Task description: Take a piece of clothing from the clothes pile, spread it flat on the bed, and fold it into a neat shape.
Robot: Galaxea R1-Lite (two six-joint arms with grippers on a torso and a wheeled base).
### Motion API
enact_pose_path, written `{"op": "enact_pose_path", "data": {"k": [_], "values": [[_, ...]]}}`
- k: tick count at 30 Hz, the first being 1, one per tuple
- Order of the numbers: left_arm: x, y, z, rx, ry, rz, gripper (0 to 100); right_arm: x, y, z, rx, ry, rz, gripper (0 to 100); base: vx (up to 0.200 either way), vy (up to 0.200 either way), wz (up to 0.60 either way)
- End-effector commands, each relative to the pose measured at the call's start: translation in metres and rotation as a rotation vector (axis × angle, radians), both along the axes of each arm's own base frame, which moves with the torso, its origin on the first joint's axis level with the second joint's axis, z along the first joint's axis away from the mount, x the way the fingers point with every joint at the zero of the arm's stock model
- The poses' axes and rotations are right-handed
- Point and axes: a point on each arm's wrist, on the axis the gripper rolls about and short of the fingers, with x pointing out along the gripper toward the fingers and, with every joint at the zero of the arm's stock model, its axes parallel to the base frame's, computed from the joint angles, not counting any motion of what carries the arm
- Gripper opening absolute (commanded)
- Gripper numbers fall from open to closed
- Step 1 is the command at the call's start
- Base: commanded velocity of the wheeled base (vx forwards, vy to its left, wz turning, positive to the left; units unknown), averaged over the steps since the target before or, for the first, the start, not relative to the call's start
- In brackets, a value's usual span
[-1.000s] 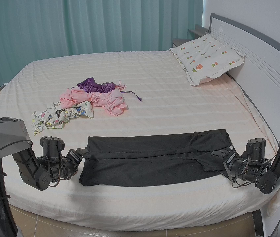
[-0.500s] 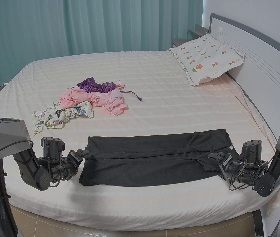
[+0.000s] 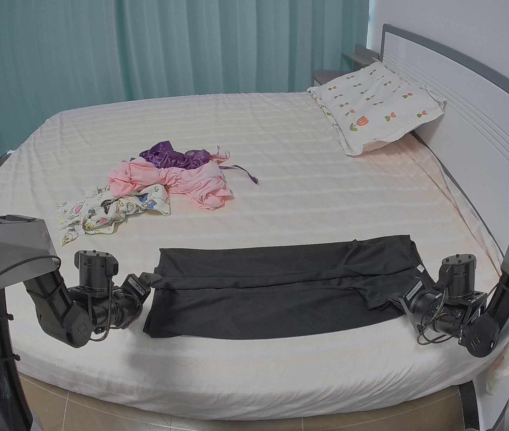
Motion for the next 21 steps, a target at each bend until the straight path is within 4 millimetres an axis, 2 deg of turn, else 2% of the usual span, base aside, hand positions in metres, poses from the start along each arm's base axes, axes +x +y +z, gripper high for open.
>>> {"op": "enact_pose_path", "data": {"k": [1, 6, 11, 21], "values": [[0.000, 0.000, -0.001, 0.000, 0.001, 0.000, 100, -0.002, 0.003, -0.002, -0.013, 0.010, 0.004, 0, 0.000, 0.000, 0.00], [0.000, 0.000, -0.001, 0.000, 0.002, 0.000, 100, -0.008, 0.002, -0.001, -0.034, 0.020, -0.003, 0, 0.000, 0.000, 0.00], [0.000, 0.000, -0.001, 0.000, 0.002, 0.000, 100, -0.018, 0.000, 0.010, -0.027, -0.002, 0.020, 0, 0.000, 0.000, 0.00], [0.001, 0.000, -0.003, 0.001, 0.007, 0.000, 100, -0.022, -0.010, 0.022, -0.013, -0.021, 0.049, 0, 0.000, 0.000, 0.00]]}}
